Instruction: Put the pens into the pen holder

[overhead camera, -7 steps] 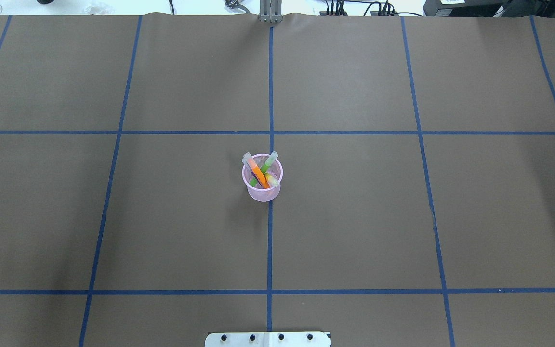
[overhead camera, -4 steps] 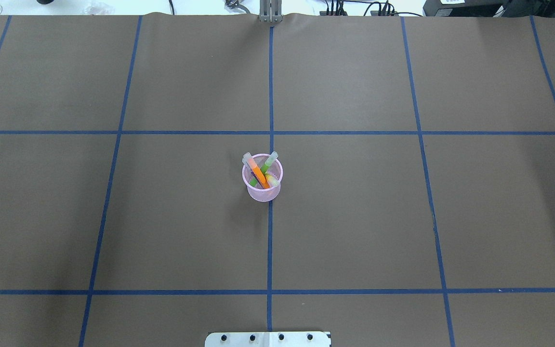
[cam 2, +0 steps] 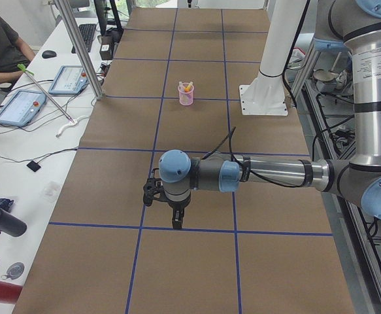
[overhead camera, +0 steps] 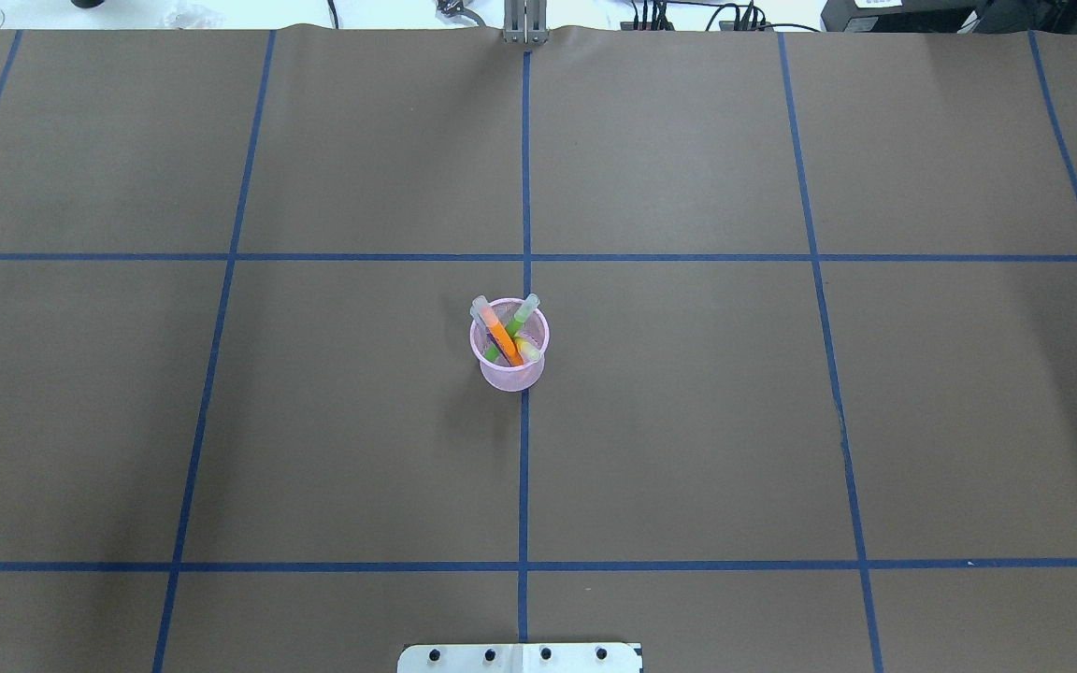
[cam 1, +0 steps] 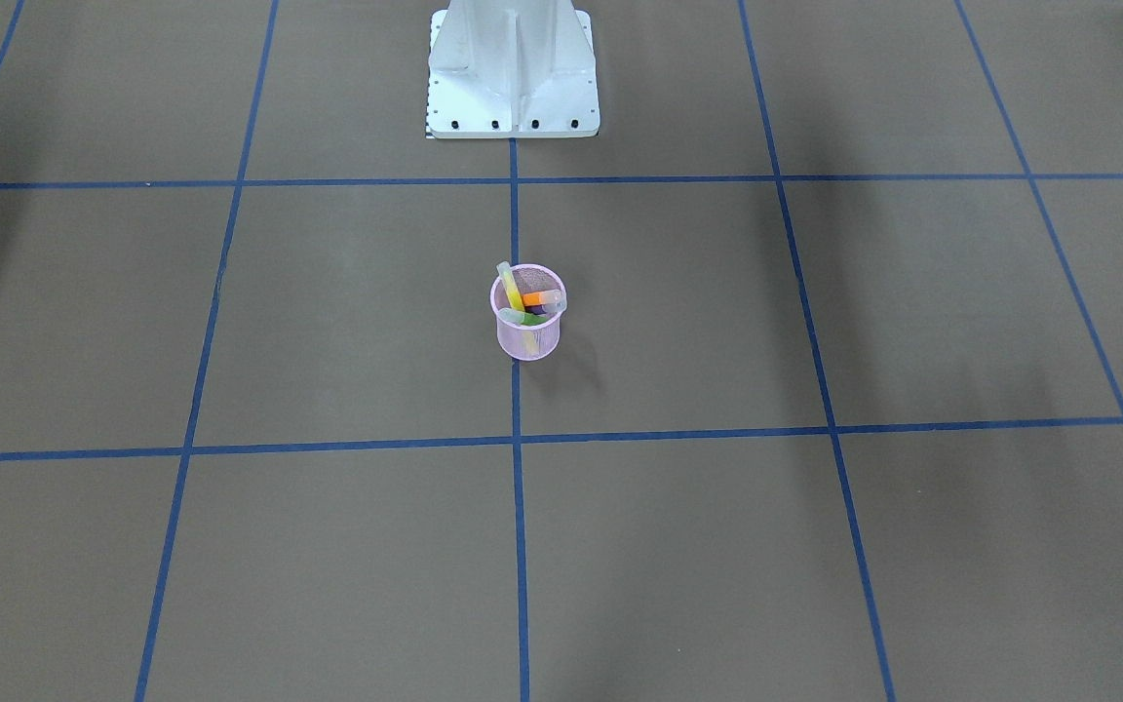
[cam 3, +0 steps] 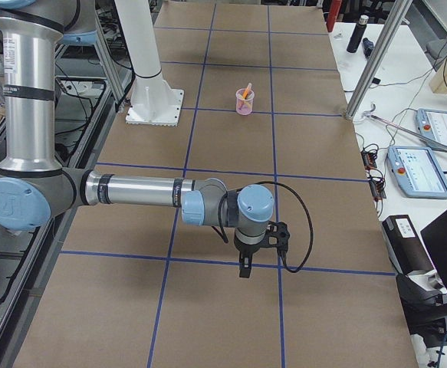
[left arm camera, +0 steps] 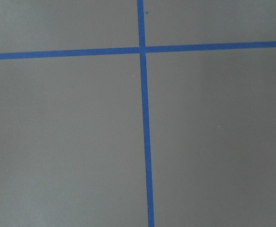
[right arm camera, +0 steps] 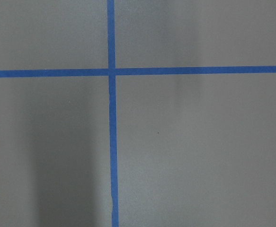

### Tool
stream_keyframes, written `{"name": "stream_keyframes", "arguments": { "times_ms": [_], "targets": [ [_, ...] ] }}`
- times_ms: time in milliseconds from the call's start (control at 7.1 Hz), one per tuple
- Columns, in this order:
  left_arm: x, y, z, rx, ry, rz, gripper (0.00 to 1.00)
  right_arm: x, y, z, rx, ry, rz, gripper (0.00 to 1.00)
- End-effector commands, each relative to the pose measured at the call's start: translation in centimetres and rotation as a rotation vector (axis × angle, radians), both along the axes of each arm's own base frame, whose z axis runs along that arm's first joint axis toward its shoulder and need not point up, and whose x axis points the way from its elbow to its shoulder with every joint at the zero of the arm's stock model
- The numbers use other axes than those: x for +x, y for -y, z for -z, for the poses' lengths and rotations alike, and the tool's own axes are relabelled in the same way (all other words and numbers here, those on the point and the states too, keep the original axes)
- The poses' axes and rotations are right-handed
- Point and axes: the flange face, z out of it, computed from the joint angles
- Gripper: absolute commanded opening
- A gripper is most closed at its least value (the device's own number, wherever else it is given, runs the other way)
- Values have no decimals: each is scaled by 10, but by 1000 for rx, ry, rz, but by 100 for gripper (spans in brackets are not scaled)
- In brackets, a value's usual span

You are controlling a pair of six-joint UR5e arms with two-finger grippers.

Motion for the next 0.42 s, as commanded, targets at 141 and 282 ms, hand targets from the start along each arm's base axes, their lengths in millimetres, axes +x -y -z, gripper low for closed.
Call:
{"name": "stream_keyframes", "arguments": {
  "times_ms": [141,282],
  "targets": [
    [-4,5,0,8,60,4,100,0,0,0,-3,0,-3,100],
    [-5,5,-2,8,70,5,100,0,0,0,-3,0,-3,100]
  ]
}}
